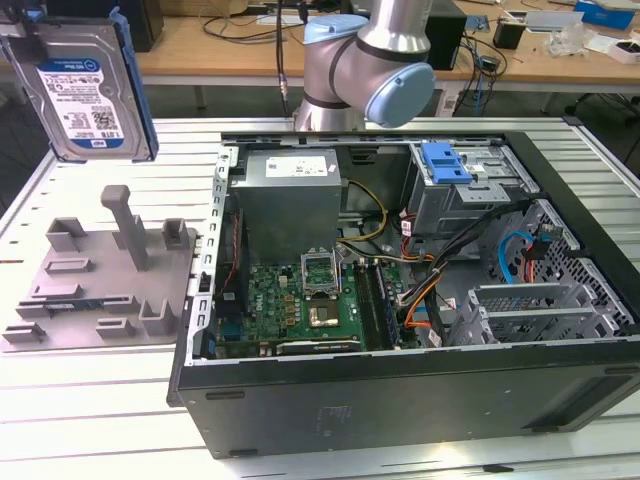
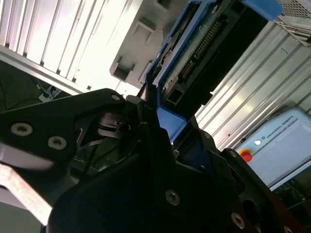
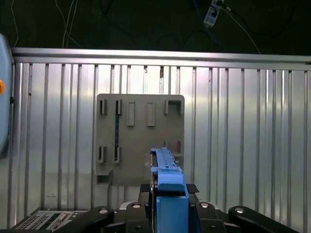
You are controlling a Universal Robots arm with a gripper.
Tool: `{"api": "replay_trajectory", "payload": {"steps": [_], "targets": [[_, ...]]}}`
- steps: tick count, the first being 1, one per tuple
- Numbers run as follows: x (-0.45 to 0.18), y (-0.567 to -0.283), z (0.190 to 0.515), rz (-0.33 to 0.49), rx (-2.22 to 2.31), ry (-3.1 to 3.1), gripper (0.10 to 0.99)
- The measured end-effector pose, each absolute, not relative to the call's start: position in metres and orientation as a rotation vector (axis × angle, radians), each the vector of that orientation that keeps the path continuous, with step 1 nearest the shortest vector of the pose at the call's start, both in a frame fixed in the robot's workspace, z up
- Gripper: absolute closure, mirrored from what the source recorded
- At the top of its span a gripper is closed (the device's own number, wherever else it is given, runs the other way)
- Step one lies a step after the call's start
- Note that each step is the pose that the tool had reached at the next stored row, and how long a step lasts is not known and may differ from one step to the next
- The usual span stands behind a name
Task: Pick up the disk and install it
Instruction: 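Pick up the disk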
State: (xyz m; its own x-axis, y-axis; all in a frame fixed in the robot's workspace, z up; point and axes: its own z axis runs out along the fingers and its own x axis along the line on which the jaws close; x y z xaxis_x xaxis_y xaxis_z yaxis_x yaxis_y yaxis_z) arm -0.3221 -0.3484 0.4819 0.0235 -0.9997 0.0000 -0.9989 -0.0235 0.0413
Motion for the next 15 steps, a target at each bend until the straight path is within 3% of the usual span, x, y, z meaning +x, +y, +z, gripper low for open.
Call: {"api": "replay_trajectory", "payload": {"steps": [15], "targets": [[-0.281,-0.367,0.483,-0.05,2.224,-2.172,0.718]]}}
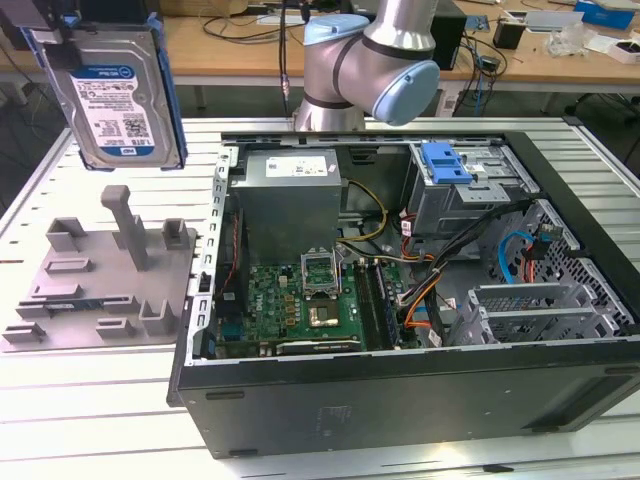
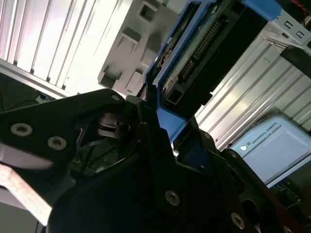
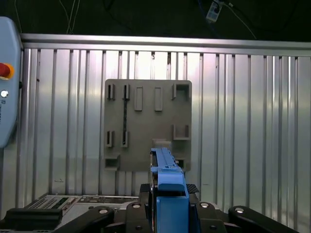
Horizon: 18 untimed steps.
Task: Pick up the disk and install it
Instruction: 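Pick up the disk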
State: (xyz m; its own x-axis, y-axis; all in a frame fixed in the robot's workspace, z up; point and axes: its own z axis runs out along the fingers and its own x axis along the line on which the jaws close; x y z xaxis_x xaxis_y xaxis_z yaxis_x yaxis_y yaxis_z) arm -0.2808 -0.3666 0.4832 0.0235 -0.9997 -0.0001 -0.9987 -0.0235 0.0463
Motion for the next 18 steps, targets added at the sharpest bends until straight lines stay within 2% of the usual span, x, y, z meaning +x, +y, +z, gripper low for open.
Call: {"api": "replay_trajectory", "payload": {"steps": [18], "targets": [[-0.184,-0.4,0.486,-0.066,2.216,-2.164,0.718]]}}
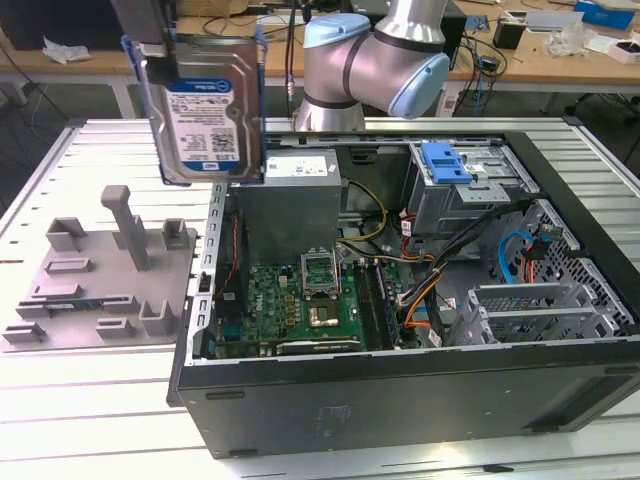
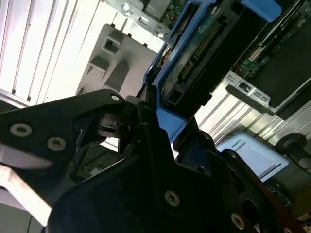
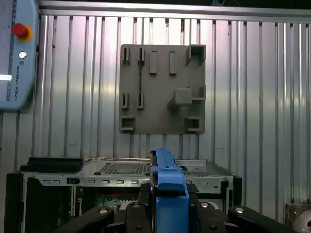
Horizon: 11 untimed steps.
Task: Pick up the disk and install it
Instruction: 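Pick up the disk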
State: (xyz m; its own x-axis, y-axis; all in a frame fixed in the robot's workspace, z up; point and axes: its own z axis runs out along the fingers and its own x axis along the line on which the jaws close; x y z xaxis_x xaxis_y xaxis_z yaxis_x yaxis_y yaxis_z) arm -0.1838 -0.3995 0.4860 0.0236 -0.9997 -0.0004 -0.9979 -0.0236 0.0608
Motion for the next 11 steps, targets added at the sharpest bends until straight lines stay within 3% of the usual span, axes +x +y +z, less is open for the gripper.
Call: {"api": "replay_trajectory", "payload": {"steps": [11], "targets": [[-0.12,-0.423,0.486,-0.078,2.21,-2.159,0.718]]}}
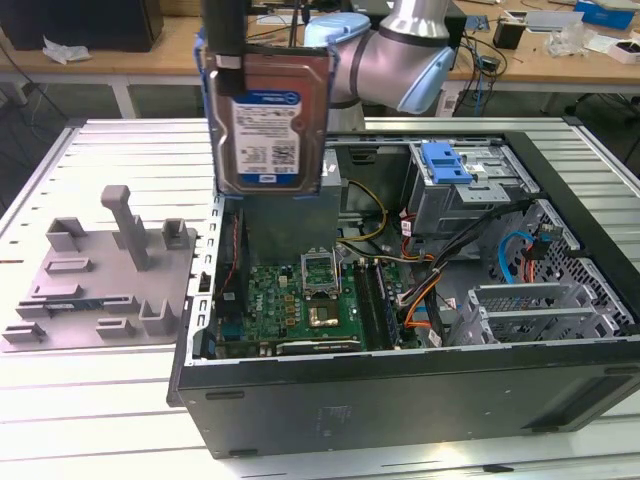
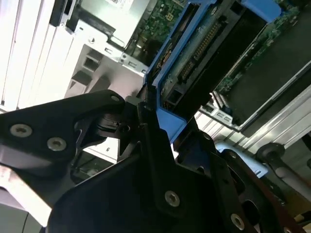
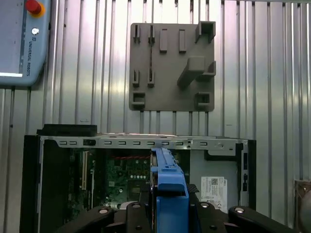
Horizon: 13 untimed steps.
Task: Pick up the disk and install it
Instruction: 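Pick up the disk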
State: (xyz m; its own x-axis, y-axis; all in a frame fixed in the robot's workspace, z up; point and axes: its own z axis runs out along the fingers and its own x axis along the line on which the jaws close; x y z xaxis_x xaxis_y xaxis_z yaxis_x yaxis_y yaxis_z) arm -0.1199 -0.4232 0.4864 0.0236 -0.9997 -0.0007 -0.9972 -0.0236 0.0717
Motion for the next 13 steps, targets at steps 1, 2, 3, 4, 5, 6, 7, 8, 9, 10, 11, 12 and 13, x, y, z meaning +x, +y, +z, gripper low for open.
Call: {"api": "replay_trajectory", "payload": {"steps": [1,2,3,4,5,6,7,8,9,10,11,12,13], "targets": [[-0.114,-0.426,0.486,-0.08,2.21,-2.158,0.718],[-0.107,-0.428,0.486,-0.081,2.209,-2.158,0.718],[-0.103,-0.43,0.486,-0.082,2.209,-2.157,0.718],[-0.096,-0.432,0.486,-0.083,2.208,-2.156,0.718],[-0.092,-0.434,0.486,-0.084,2.208,-2.156,0.718],[-0.086,-0.436,0.486,-0.085,2.207,-2.155,0.718],[-0.082,-0.438,0.486,-0.086,2.207,-2.155,0.718],[-0.075,-0.441,0.486,-0.088,2.206,-2.155,0.718],[-0.071,-0.443,0.486,-0.089,2.206,-2.154,0.718],[-0.066,-0.444,0.486,-0.089,2.205,-2.154,0.718],[-0.061,-0.446,0.486,-0.09,2.205,-2.153,0.718],[-0.057,-0.448,0.486,-0.091,2.204,-2.153,0.718],[-0.053,-0.45,0.486,-0.092,2.204,-2.153,0.718]]}}
